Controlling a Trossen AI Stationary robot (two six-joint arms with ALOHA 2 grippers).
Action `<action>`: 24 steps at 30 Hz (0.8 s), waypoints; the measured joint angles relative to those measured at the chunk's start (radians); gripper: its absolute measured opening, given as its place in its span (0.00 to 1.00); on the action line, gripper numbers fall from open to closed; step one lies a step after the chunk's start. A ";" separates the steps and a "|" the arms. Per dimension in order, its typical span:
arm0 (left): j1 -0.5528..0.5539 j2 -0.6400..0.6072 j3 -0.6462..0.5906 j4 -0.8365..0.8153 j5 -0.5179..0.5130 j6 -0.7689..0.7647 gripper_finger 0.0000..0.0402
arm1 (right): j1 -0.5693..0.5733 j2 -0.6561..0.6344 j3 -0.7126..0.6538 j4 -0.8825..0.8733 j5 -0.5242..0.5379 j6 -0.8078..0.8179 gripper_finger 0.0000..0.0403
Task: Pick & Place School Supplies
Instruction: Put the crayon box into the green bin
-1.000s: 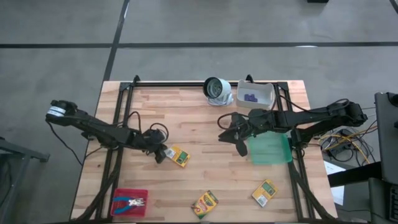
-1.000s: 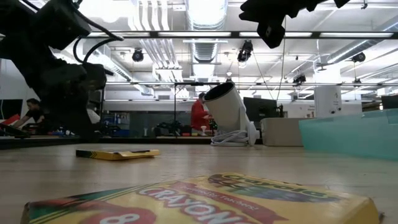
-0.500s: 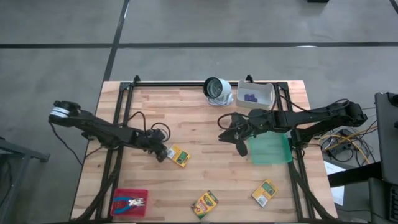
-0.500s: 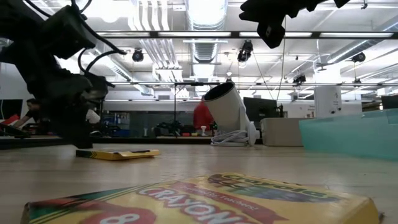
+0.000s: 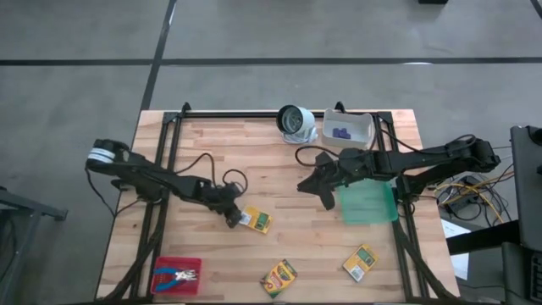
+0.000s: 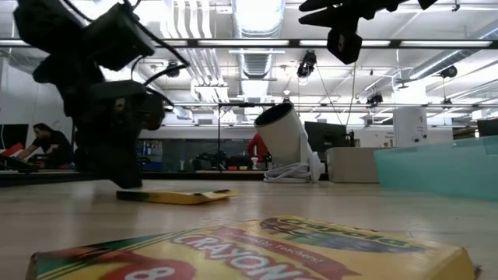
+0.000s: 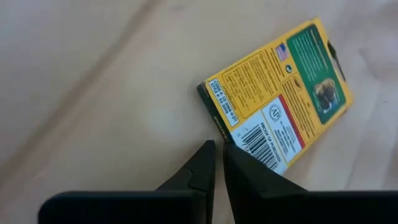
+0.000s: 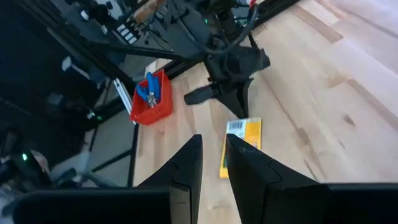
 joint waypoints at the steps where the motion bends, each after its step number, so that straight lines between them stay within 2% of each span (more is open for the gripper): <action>1: 0.000 0.019 0.020 -0.001 0.009 0.000 0.09 | 0.001 0.000 0.000 0.001 0.005 0.012 0.17; 9: -0.001 0.130 0.169 0.002 0.034 0.030 0.09 | 0.032 0.000 -0.012 -0.005 0.141 0.192 0.17; 16: -0.001 0.134 0.198 -0.001 0.019 0.031 0.09 | 0.096 0.000 -0.112 0.027 0.250 0.351 0.17; 19: 0.002 0.132 0.198 -0.001 0.017 0.031 0.09 | 0.140 0.001 -0.200 0.147 0.304 0.438 0.17; 24: 0.015 0.134 0.197 0.020 0.013 0.030 0.09 | 0.207 0.001 -0.362 0.522 0.378 0.476 0.17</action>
